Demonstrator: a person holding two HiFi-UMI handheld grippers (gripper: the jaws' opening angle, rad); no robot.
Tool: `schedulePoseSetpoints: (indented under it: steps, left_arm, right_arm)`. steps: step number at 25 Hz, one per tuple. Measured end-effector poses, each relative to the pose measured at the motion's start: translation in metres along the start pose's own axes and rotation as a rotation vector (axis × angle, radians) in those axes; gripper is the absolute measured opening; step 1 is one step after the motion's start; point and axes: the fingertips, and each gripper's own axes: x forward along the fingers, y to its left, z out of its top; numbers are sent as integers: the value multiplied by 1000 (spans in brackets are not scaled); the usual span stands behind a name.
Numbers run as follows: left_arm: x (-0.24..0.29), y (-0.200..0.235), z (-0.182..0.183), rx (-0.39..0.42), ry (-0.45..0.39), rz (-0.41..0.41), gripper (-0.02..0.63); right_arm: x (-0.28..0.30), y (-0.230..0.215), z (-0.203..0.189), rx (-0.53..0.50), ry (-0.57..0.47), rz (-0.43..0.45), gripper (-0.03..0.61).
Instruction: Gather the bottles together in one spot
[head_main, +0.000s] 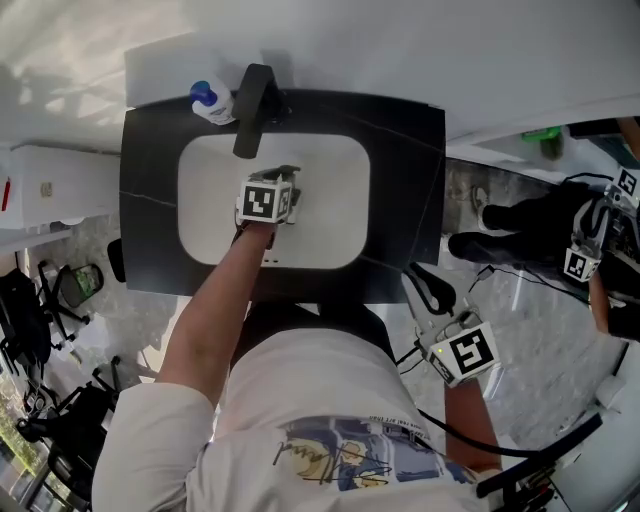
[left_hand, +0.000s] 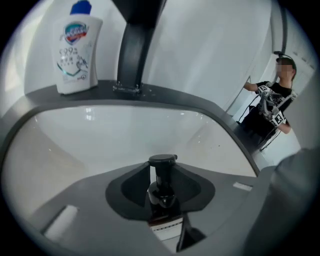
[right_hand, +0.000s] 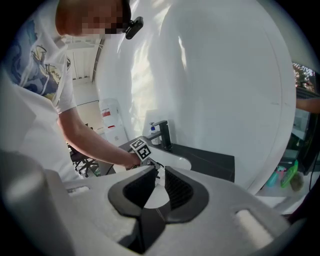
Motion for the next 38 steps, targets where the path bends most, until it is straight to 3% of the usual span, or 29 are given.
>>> schedulePoseSetpoints:
  steps: [6, 10, 16, 27, 38]
  left_arm:
    - [-37, 4, -3, 75, -128, 13, 87]
    - [-44, 13, -16, 128, -137, 9, 86]
    - [-69, 26, -8, 171, -215, 29, 86]
    - [-179, 64, 63, 156, -433, 12, 86]
    - [-229, 144, 133, 126, -565, 96, 86]
  right_arm:
    - [10, 18, 16, -35, -17, 16, 60]
    - [12, 31, 18, -47, -12, 17, 60]
    - [17, 48, 24, -61, -8, 10, 60]
    - [37, 76, 53, -77, -48, -5, 60]
    - [56, 101, 63, -59, -51, -52, 60]
